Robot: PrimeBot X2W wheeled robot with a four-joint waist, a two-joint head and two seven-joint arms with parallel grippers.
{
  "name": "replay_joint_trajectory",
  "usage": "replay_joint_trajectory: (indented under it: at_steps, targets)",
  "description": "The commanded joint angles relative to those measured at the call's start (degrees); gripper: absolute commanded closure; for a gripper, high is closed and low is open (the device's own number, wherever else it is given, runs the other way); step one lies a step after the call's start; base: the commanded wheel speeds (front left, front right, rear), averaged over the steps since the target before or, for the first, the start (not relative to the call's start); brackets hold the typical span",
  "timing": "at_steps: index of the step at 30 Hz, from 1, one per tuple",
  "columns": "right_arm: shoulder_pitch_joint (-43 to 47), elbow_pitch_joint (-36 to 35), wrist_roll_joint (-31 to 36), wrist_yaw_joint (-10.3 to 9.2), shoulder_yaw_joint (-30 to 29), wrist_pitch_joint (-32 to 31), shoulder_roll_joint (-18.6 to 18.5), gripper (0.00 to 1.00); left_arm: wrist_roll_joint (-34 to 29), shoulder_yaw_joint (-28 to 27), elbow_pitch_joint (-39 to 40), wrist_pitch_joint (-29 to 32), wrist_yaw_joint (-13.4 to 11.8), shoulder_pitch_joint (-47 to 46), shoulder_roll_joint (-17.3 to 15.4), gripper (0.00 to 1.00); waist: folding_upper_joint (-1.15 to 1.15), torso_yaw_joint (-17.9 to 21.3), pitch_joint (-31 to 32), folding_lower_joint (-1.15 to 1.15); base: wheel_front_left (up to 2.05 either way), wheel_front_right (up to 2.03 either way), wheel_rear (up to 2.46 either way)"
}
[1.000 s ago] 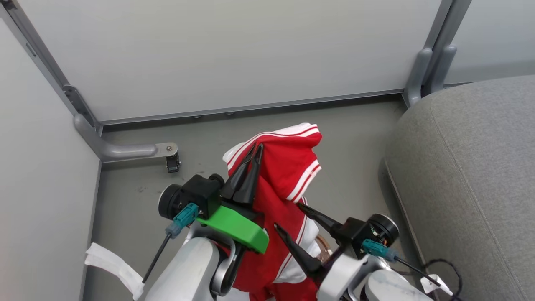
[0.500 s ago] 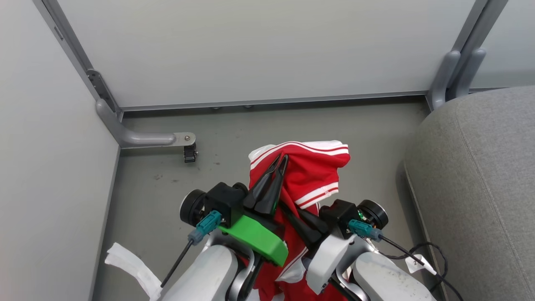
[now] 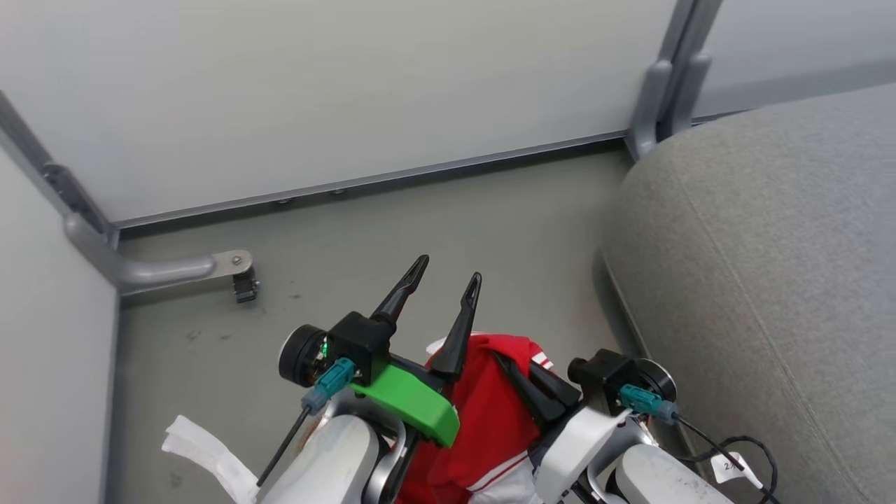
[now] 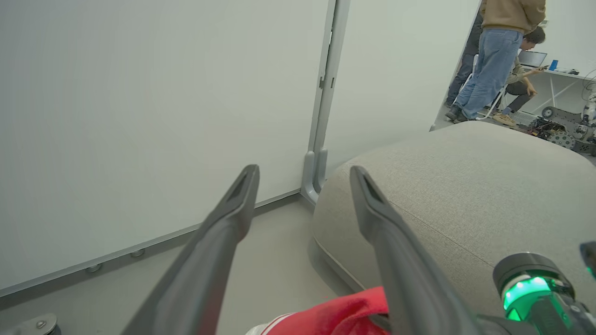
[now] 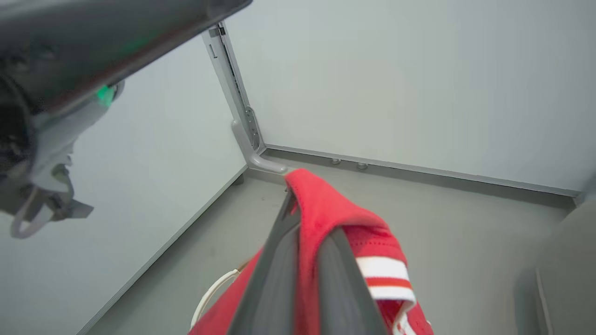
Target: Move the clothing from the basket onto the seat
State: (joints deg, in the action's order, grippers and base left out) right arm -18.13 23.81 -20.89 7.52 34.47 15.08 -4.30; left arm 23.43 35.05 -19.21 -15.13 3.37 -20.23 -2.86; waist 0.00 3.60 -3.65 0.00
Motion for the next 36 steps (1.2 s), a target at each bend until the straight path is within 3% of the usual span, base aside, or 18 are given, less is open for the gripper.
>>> replay_joint_trajectory:
  at_steps: [1,8,15,27,36]
  targets:
    - [1.0,-0.5,-0.5,-0.06,-0.2,0.1,-0.2,1.0,-0.8,-0.6,-0.4,0.0,0.3,1.2,-0.1,0.0,0.0,7.9,0.2,0.0,0.0,0.0,0.0]
    - [2.7,-2.3,-1.2,-0.06,-1.7,0.1,-0.9,1.0,-1.2,-1.6,-0.2,0.0,0.8,1.8,-0.1,0.0,0.0,18.5,-0.3,0.0,0.0,0.0,0.0]
    - [3.7,-3.3,-0.9,-0.06,-3.2,0.1,-0.9,1.0,-1.6,-1.8,-1.0,0.0,1.1,1.4,-0.1,0.0,0.0,25.9,-1.6,0.0,0.0,0.0,0.0]
    - [1.0,-8.5,2.5,-0.06,-10.7,0.1,-1.9,1.0,-3.5,0.6,-3.3,0.0,2.6,-2.0,-0.2,0.0,0.0,27.6,-7.6,0.0,0.0,0.0,0.0]
    - [-14.6,-9.9,6.2,-0.06,-13.8,0.1,-9.1,1.0,-7.0,-0.8,-5.2,0.0,3.4,-4.1,-0.9,0.0,0.0,27.9,-15.3,0.0,0.0,0.0,0.0]
